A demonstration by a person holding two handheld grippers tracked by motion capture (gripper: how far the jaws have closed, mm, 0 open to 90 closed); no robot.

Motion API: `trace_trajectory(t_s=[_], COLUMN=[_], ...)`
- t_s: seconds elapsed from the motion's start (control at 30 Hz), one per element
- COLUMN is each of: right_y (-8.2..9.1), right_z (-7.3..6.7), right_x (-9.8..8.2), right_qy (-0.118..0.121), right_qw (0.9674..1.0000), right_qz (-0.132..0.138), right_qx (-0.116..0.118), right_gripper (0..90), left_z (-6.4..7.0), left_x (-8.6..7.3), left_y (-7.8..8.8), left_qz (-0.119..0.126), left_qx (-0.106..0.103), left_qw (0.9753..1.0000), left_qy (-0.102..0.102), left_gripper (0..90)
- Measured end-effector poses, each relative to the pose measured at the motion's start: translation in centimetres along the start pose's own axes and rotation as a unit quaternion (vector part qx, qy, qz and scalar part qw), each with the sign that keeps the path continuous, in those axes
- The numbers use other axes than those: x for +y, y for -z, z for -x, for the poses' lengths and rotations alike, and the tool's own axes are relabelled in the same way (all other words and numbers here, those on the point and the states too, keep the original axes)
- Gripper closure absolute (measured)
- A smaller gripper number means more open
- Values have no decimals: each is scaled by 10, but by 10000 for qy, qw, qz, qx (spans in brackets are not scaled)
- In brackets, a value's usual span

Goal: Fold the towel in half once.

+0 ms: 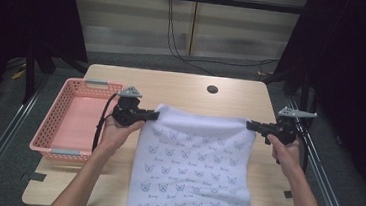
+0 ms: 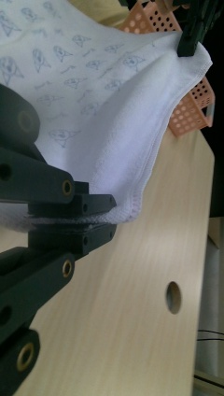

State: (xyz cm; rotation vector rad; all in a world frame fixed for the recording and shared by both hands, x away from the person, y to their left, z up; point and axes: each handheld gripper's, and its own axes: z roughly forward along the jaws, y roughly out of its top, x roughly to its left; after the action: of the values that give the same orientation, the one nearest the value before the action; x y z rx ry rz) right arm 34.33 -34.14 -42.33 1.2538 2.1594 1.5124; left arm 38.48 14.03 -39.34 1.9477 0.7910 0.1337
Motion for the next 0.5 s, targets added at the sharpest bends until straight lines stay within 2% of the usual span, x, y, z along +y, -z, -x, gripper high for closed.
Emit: trace_trajectory(t_s=[0.1,0.13,0.17,0.23,0.27,0.33,0.4,0.43,0.47,0.5], right_y=[-1,-4,-6,-9,-14,-16,-20,-23,-24,-25], right_z=[-4,-7,-7,-5,-1,-1,1,3,3,4], right_x=[18,33,40,47,61,66,82,94,99,104], right_qy=[112,253,280,284,286,281,284,272,271,285], right_qw=[9999,9996,9996,9995,9994,9994,9992,9989,9988,9986], right_qz=[77,88,88,89,156,142,238,327,346,368], right_qx=[-1,-45,-57,-72,-112,-140,-176,-182,-193,-237], right_gripper=[868,868,868,868,870,869,870,871,871,871], left_z=[-10,-15,-15,-20,-24,-28,-33,-35,-37,-37], left_x=[12,18,18,23,29,33,39,42,47,47], left_y=[7,10,10,13,16,17,19,19,20,20], left_qz=[173,242,242,324,453,511,650,642,684,684], left_qx=[103,166,166,231,255,268,329,338,427,427], left_qw=[9998,9996,9996,9992,9986,9983,9973,9973,9967,9967], left_qy=[14,8,8,24,68,82,103,78,58,58], left_gripper=[872,872,872,872,872,872,872,872,872,872])
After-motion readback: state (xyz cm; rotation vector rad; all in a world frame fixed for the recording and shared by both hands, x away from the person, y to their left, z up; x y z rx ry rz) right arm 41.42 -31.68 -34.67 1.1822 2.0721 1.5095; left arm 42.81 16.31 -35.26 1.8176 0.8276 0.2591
